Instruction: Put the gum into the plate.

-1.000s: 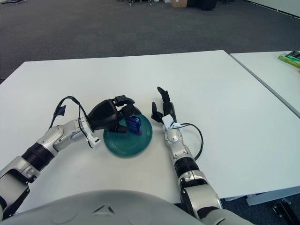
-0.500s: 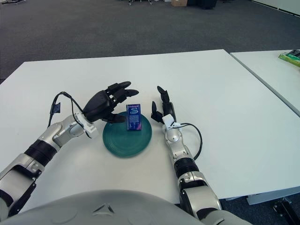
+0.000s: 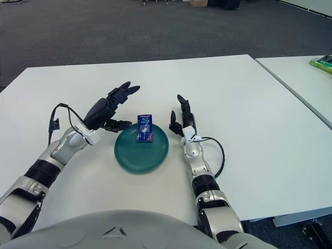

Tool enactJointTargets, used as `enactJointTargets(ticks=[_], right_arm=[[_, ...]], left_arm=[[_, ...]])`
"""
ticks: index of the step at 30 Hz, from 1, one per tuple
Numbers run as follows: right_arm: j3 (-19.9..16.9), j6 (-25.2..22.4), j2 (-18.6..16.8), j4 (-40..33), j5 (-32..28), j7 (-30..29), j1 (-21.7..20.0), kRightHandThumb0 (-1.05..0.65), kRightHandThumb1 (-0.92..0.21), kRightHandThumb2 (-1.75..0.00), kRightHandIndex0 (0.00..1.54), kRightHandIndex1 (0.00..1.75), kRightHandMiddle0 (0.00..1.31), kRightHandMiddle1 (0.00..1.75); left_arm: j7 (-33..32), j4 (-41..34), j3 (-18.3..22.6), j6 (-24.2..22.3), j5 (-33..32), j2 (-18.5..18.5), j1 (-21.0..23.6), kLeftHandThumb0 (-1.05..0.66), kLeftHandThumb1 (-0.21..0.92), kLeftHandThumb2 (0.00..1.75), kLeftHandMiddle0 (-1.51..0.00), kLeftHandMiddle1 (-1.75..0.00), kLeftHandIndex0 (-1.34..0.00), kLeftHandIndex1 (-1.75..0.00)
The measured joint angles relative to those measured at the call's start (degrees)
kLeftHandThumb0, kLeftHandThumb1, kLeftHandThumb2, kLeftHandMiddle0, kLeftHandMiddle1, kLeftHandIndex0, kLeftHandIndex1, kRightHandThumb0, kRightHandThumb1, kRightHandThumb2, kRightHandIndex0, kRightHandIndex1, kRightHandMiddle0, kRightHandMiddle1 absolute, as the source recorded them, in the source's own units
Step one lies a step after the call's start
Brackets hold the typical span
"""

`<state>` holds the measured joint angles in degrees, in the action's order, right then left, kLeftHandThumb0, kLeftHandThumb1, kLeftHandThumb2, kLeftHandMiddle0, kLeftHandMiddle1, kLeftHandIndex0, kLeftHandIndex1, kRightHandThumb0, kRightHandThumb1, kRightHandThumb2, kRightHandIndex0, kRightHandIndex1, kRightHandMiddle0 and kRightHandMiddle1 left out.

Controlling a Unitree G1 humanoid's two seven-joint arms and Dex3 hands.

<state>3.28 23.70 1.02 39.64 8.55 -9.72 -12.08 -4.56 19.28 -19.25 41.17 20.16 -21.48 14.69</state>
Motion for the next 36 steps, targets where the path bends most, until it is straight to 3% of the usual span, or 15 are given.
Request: enactJointTargets(ticks=[8, 15, 18, 27, 33, 36], right_arm=[[-0.22, 0.05, -0.04, 0.01, -0.31, 0.47, 0.00, -0.68, -0.92, -0.99, 0.08, 0.00, 0.00, 0.40], [-0.38, 0.11, -0.11, 0.13, -0.37, 0.86, -0.02, -0.68, -0.92, -0.99, 0.08, 0.00, 0.00, 0.40], [-0.39, 0.43, -0.14, 0.13, -0.34, 0.82, -0.09, -0.69, -0.92, -0.99, 0.09, 0.00, 0.00, 0.40], [-0.42, 0.50, 0.05, 0.13, -0.33, 0.83, -0.05, -0.68, -0.92, -1.00, 0.09, 0.00, 0.00, 0.39], [-0.62, 0.50, 0.19, 0.13, -0.48, 1.40, 0.14, -0.68, -0.92, -1.00, 0.09, 0.00, 0.00, 0.38], [-0.75, 0.49, 0.28, 0.19, -0.58, 1.69, 0.23, -0.68, -0.92, -1.00, 0.09, 0.00, 0.00, 0.37]], left_arm=[[4.10, 1.49, 2.82, 0.49, -6.56, 2.51, -1.33, -1.05, 0.92, 0.79, -0.15, -0.01, 0.00, -0.29], [4.41, 13.90, 6.81, 3.77, -10.83, 7.05, 1.24, -1.05, 0.92, 0.80, -0.20, -0.01, 0.00, -0.41], [5.13, 15.03, 8.41, 4.10, -13.27, 8.53, 0.83, -1.05, 0.92, 0.82, -0.19, 0.00, 0.00, -0.42], [9.77, 9.31, 14.62, 2.81, -31.25, 17.94, -5.14, -1.04, 0.92, 0.85, -0.18, 0.00, 0.00, -0.56], [8.60, 13.99, 19.31, 2.04, -34.67, 24.26, -8.30, -1.03, 0.92, 0.90, -0.15, 0.00, 0.00, -0.60], [7.83, 15.60, 20.96, 0.10, -34.91, 25.81, -8.37, -1.02, 0.92, 0.94, -0.13, 0.00, 0.00, -0.53]])
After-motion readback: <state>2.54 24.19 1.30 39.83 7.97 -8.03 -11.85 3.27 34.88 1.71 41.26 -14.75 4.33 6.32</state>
